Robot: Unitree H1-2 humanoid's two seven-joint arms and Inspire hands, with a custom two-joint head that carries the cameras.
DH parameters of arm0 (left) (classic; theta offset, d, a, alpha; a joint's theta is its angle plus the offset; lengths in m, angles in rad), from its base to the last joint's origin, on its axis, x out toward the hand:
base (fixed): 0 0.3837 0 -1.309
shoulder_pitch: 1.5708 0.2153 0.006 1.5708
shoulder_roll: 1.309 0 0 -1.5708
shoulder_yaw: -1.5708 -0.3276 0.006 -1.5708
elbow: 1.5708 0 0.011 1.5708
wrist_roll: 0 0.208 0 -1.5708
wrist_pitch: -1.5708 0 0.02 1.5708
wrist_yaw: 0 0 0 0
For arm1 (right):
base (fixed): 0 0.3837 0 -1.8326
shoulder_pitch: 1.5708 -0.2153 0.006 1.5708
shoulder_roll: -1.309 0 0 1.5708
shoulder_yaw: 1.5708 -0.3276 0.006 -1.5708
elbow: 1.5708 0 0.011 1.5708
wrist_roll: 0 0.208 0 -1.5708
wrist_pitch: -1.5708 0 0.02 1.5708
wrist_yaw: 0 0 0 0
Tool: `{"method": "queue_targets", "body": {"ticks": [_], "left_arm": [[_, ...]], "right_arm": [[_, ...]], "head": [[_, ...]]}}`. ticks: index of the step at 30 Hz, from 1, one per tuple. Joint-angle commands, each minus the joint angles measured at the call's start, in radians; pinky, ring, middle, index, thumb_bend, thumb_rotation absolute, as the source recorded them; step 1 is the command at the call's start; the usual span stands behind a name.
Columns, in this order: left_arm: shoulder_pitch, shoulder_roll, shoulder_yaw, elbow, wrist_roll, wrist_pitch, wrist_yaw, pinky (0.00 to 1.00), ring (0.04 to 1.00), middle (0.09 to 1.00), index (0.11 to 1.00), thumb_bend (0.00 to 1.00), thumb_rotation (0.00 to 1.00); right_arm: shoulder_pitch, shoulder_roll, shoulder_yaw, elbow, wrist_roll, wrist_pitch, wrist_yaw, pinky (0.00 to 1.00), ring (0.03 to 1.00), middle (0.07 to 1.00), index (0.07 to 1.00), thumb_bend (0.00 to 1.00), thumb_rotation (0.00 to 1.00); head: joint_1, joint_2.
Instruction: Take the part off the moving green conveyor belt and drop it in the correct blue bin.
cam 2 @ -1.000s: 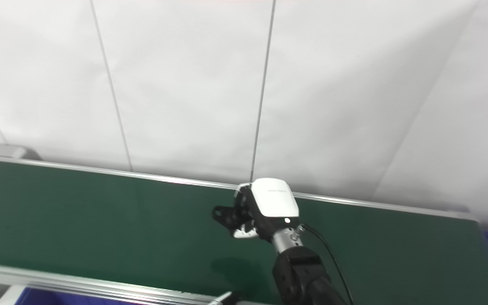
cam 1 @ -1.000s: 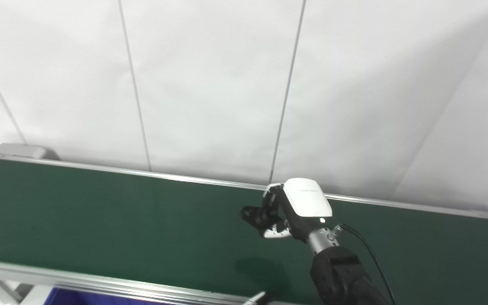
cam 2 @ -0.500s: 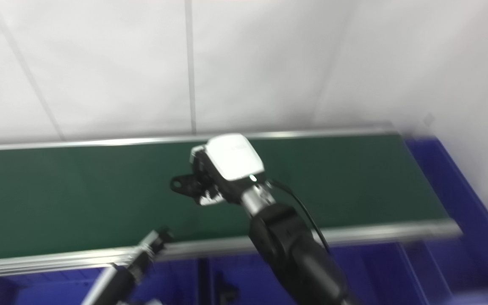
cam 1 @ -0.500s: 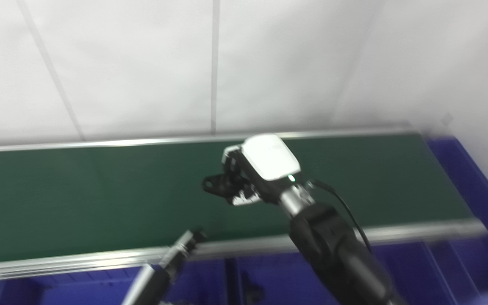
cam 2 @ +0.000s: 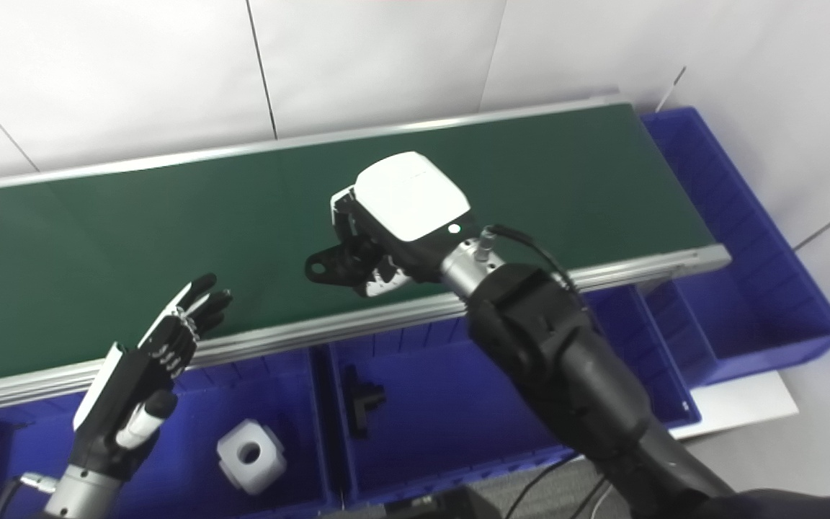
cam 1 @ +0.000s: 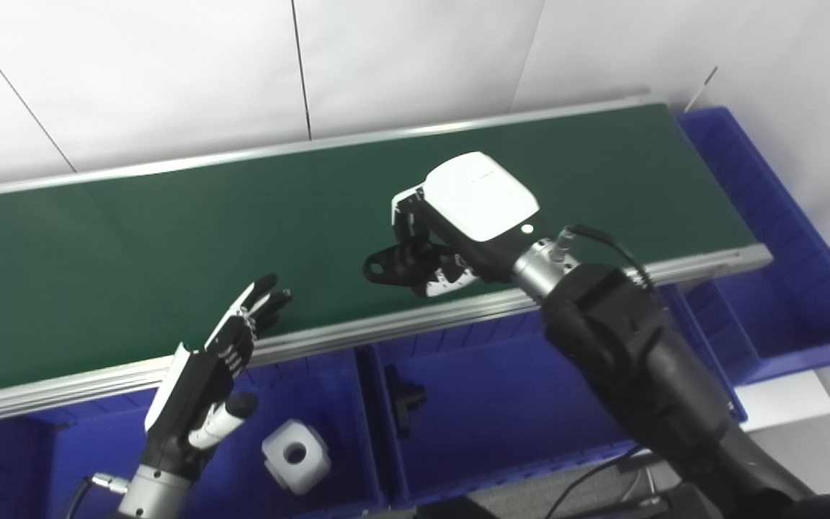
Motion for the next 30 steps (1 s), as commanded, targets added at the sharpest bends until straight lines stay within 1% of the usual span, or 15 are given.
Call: {"method": "queue_targets", "body": {"ticks": [1,2,6,7,11,17,18,20,21,22,23,24,26,29,30], "left_arm": [[-0.020,0.004,0.011,-0.042,-0.016,0.002,-0.007,0.92,0.936,0.907,0.950,0.81,0.83],[-0.021,0.003,0.012,-0.044,-0.014,0.004,-0.008,0.91,0.937,0.907,0.950,0.81,0.83],[-0.022,0.000,0.016,-0.040,-0.012,-0.002,-0.014,0.91,0.937,0.906,0.952,0.81,0.84],[-0.022,0.000,0.016,-0.038,-0.013,-0.004,-0.015,0.91,0.938,0.909,0.954,0.80,0.83],[-0.017,-0.003,0.017,-0.041,-0.001,-0.001,-0.012,0.90,0.936,0.915,0.954,0.82,0.84],[-0.016,-0.008,0.018,-0.046,-0.004,0.009,-0.013,0.91,0.934,0.902,0.952,0.81,0.83],[-0.017,-0.008,0.018,-0.043,-0.005,0.004,-0.014,0.91,0.933,0.902,0.953,0.81,0.83],[-0.016,-0.009,0.017,-0.043,-0.003,0.001,-0.014,0.90,0.932,0.902,0.953,0.81,0.82],[-0.016,-0.010,0.017,-0.045,-0.002,0.004,-0.013,0.90,0.932,0.902,0.952,0.81,0.82],[-0.014,-0.011,0.016,-0.049,0.001,0.008,-0.011,0.90,0.932,0.902,0.952,0.81,0.82],[-0.013,-0.012,0.016,-0.052,0.003,0.011,-0.010,0.90,0.932,0.904,0.952,0.81,0.83],[-0.013,-0.012,0.015,-0.053,0.003,0.012,-0.010,0.90,0.932,0.904,0.952,0.81,0.83],[-0.012,-0.012,0.015,-0.049,-0.001,0.009,-0.013,0.92,0.937,0.901,0.952,0.81,0.83],[-0.013,-0.011,0.014,-0.046,-0.003,0.006,-0.017,0.93,0.940,0.898,0.953,0.81,0.82],[-0.012,-0.012,0.013,-0.047,-0.002,0.005,-0.016,0.93,0.940,0.898,0.954,0.81,0.82]], "right_arm": [[0.013,-0.018,-0.025,-0.060,-0.013,-0.050,0.028,0.13,0.187,0.469,0.485,0.53,0.00],[0.028,-0.021,-0.033,-0.072,-0.011,-0.055,0.040,0.14,0.199,0.469,0.486,0.53,0.00],[0.091,-0.026,-0.063,-0.101,-0.010,-0.077,0.076,0.14,0.194,0.469,0.488,0.52,0.00],[0.106,-0.025,-0.068,-0.105,-0.013,-0.081,0.084,0.16,0.211,0.470,0.489,0.52,0.00],[0.175,-0.027,-0.085,-0.092,-0.031,-0.110,0.082,0.20,0.249,0.472,0.491,0.52,0.00],[0.245,-0.003,-0.103,-0.052,-0.046,-0.135,0.053,0.14,0.204,0.469,0.486,0.52,0.00],[0.255,-0.002,-0.106,-0.038,-0.044,-0.142,0.034,0.14,0.212,0.470,0.486,0.52,0.00],[0.271,-0.005,-0.114,-0.009,-0.038,-0.157,-0.004,0.25,0.326,0.456,0.511,0.52,0.01],[0.277,-0.006,-0.116,0.003,-0.048,-0.162,-0.011,0.36,0.434,0.530,0.538,0.57,0.19],[0.284,-0.002,-0.118,0.008,-0.077,-0.159,0.001,0.45,0.505,0.589,0.631,0.70,0.45],[0.288,0.002,-0.119,0.011,-0.098,-0.157,0.012,0.53,0.592,0.676,0.708,0.79,0.57],[0.290,0.007,-0.119,0.010,-0.116,-0.153,0.027,0.55,0.610,0.694,0.725,0.81,0.60],[0.292,0.017,-0.119,0.008,-0.139,-0.150,0.052,0.69,0.740,0.810,0.814,0.89,0.72],[0.296,0.029,-0.125,0.007,-0.153,-0.154,0.062,0.81,0.843,0.897,0.866,0.96,0.80],[0.298,0.032,-0.127,0.009,-0.155,-0.156,0.061,0.81,0.847,0.901,0.868,0.96,0.80]], "head": [[-0.001,0.002],[0.000,0.002],[0.009,-0.003],[0.009,-0.003],[0.022,-0.004],[0.025,-0.004],[0.025,-0.004],[0.032,-0.003],[0.035,-0.002],[0.035,-0.001],[0.035,-0.001],[0.035,-0.001],[0.037,-0.001],[0.040,-0.002],[0.043,-0.003]]}}
